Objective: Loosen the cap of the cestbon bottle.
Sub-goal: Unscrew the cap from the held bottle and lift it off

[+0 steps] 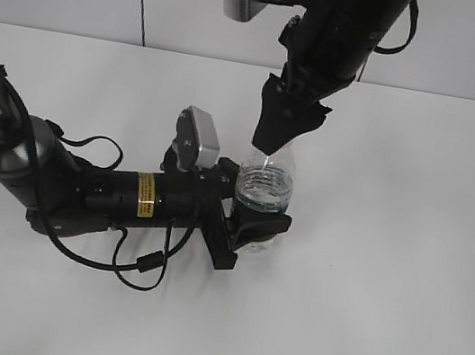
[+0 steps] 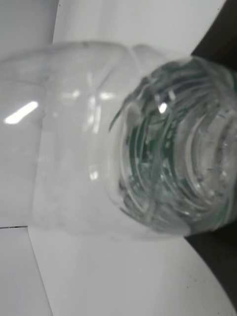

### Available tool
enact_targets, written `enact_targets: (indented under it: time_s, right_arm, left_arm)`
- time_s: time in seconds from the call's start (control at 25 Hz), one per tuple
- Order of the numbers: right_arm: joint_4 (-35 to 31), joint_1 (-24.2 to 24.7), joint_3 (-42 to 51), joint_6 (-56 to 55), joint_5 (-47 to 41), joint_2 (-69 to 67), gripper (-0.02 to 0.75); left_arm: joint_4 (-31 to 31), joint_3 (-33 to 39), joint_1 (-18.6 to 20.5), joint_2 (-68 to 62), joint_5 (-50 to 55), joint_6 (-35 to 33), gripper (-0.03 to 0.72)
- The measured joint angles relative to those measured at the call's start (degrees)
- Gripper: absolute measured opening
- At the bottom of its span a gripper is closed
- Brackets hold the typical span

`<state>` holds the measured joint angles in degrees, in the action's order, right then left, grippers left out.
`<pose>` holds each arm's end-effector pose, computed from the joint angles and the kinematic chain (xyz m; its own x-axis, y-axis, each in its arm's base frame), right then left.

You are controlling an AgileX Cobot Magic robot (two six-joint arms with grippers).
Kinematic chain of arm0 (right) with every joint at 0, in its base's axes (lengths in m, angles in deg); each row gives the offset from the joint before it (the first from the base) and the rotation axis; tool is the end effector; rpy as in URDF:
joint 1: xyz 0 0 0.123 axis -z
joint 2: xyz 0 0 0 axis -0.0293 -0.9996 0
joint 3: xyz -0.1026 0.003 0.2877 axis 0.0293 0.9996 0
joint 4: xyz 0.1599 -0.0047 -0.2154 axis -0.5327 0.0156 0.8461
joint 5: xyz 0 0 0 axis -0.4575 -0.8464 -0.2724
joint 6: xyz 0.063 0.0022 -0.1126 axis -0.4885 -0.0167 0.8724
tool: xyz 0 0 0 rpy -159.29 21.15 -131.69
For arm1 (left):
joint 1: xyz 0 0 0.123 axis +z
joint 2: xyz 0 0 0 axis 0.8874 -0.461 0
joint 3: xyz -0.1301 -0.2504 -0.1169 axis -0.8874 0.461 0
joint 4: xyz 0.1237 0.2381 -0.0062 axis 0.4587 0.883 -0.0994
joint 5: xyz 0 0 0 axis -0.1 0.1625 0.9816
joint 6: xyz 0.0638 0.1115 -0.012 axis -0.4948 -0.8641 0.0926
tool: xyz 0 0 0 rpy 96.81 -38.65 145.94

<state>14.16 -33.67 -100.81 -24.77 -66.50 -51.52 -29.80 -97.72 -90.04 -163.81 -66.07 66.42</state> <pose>0.3679 0.2706 0.2417 -0.1784 -0.9246 -0.3365 -0.9834 0.1787 0.0303 0.3371 -0.2802 0.0447 -0.1069 0.1416 -0.9841 0.9584 0.2783 -0.0640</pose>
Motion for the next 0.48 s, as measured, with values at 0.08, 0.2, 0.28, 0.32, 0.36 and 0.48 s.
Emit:
enact_targets:
  time_s: [0.08,0.2,0.28,0.32,0.36,0.48]
  right_arm:
    - [0.0,0.0,0.0,-2.95,0.0,0.47,0.582]
    - [0.0,0.0,0.0,-11.02,0.0,2.36,0.584]
    - [0.0,0.0,0.0,-19.08,0.0,3.6,0.585]
    - [0.0,0.0,0.0,-22.02,0.0,4.1,0.587]
    - [0.0,0.0,0.0,-25.32,0.0,4.38,0.587]
    - [0.0,0.0,0.0,-33.44,0.0,4.54,0.587]
  left_arm:
    - [0.0,0.0,0.0,0.0,0.0,0.04,0.403]
    - [0.0,0.0,0.0,0.0,0.0,0.11,0.403]
    - [-0.05,0.0,0.0,0.0,0.0,0.17,0.403]
    - [-0.05,0.0,0.0,0.0,0.0,0.17,0.403]
    - [-0.05,0.0,0.0,0.0,0.0,0.17,0.403]
    - [-0.05,0.0,0.0,0.0,0.0,0.23,0.403]
